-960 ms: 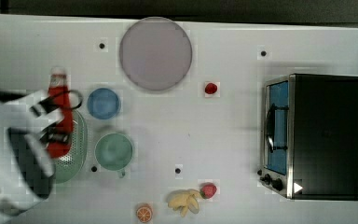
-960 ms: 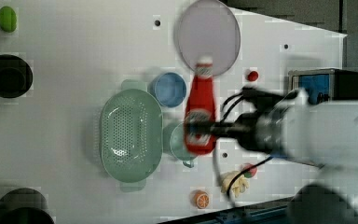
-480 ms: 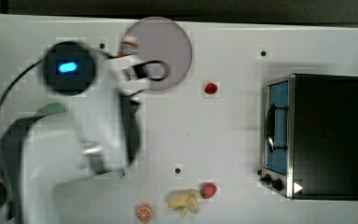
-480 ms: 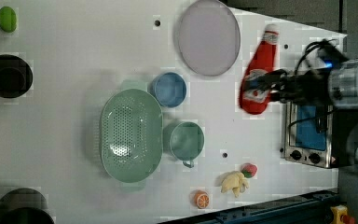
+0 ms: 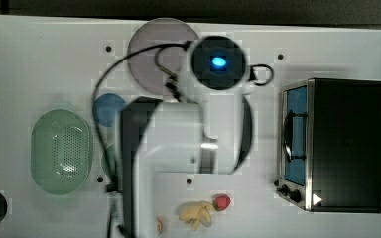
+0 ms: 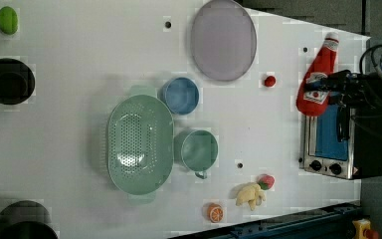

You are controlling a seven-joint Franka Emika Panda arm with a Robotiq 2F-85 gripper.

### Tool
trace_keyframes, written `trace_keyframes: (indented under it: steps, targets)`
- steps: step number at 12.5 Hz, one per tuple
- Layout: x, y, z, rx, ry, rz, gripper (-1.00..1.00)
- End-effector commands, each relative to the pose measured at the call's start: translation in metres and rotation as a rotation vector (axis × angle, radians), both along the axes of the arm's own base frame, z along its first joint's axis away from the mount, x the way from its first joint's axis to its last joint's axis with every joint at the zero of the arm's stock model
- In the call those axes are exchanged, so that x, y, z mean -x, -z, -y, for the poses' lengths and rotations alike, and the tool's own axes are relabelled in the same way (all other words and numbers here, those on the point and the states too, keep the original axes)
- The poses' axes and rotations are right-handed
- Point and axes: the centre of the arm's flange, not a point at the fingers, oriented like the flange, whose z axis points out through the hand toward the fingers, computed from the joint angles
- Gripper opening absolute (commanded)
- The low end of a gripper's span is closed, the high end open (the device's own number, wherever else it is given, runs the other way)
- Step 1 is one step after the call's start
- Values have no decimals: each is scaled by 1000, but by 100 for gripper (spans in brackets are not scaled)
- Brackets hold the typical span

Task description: Pick ketchup from strainer and place it on the table

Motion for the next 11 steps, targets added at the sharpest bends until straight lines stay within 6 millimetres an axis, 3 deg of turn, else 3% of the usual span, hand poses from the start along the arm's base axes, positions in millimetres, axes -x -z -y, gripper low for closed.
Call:
trace_keyframes:
  steps: [1,4,11]
  targets:
    - [18,28,13,-12,-42,-67,22]
    - [37,76,21,-13,-24,-118,22]
    - [55,175,30,10,-22,-93,22]
